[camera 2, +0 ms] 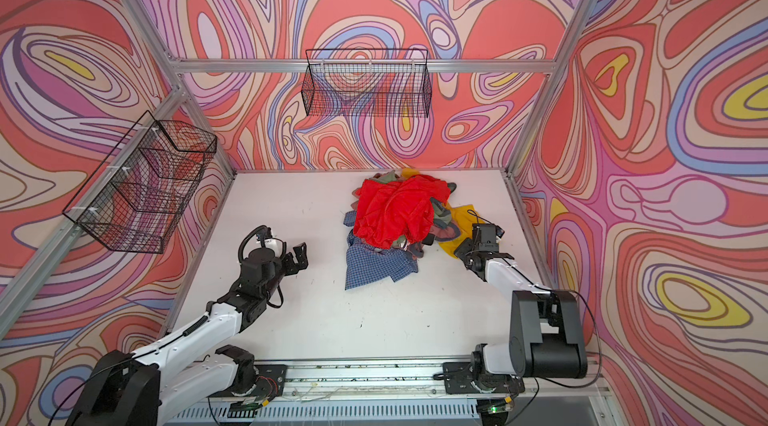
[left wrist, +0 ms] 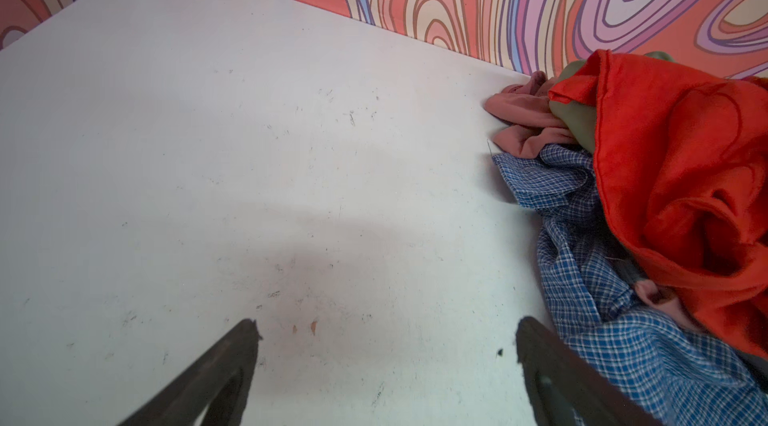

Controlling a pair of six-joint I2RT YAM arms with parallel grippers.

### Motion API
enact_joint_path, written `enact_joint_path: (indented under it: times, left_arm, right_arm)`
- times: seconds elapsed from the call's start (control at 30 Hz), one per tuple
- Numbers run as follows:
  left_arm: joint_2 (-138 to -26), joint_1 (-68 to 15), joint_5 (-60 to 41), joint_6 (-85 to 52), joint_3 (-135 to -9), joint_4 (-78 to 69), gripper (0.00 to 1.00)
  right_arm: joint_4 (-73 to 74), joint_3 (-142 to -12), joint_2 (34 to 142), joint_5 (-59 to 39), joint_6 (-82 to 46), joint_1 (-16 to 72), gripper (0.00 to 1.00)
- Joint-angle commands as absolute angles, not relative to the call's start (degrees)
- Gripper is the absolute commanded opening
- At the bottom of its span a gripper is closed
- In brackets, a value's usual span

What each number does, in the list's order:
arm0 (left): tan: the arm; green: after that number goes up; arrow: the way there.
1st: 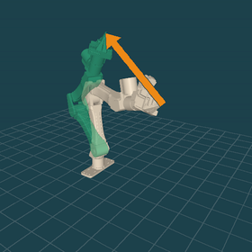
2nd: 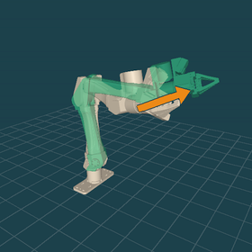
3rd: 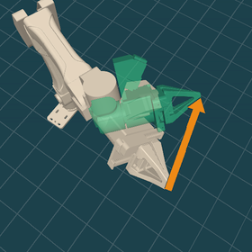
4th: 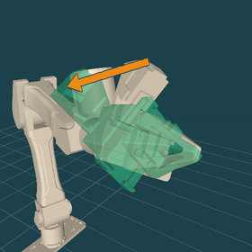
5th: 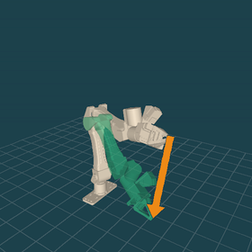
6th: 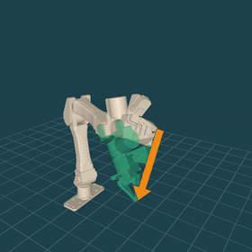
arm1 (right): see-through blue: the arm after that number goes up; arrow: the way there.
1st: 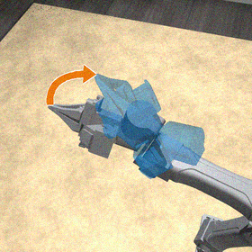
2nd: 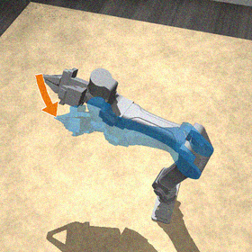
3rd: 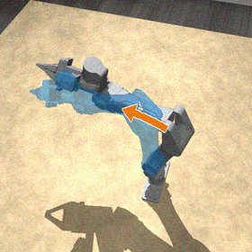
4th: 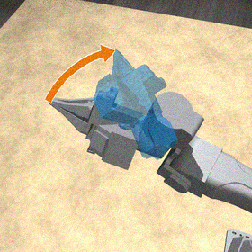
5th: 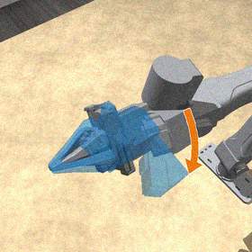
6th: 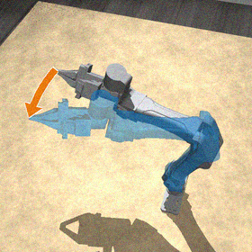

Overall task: Pick out a specific cloth from the pile
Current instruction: 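Lower the right gripper onto the yellow shirt at the pile's edge and grasp it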

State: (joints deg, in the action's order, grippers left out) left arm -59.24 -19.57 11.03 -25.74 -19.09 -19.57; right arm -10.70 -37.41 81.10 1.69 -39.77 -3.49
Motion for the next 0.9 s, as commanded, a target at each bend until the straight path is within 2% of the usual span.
enact_joint_path:
  times: [0.0, 0.23, 0.4, 0.67, 0.8, 0.87]
  left_arm:
    - [-58.1, -19.8, 12.1, -26.8, -18.3, -19.8, 1.0]
    - [-59.7, -19.8, 9.5, -27.5, -19.2, -20.2, 1.0]
    - [-61.5, -19.8, 6.6, -28.2, -20.1, -20.5, 1.0]
    - [-63.4, -19.9, 5.5, -29.0, -21.1, -19.1, 1.0]
    - [-64.7, -20.1, 5.0, -29.4, -21.7, -19.2, 1.0]
    - [-65.5, -20.2, 5.1, -29.3, -22.5, -18.4, 0.99]
  right_arm:
    - [-7.6, -38.5, 84.0, 1.4, -39.7, -4.0, 0.64]
    - [-2.5, -39.3, 87.8, 0.6, -37.6, -4.1, 0.66]
    - [4.0, -38.0, 90.2, -0.6, -37.0, -4.3, 0.58]
    - [17.0, -33.5, 89.0, -5.4, -35.9, -4.4, 0.15]
    - [17.5, -33.4, 86.8, -7.5, -33.6, -4.4, 0.02]
    - [19.1, -32.8, 85.0, -10.6, -32.3, -4.4, 0.0]
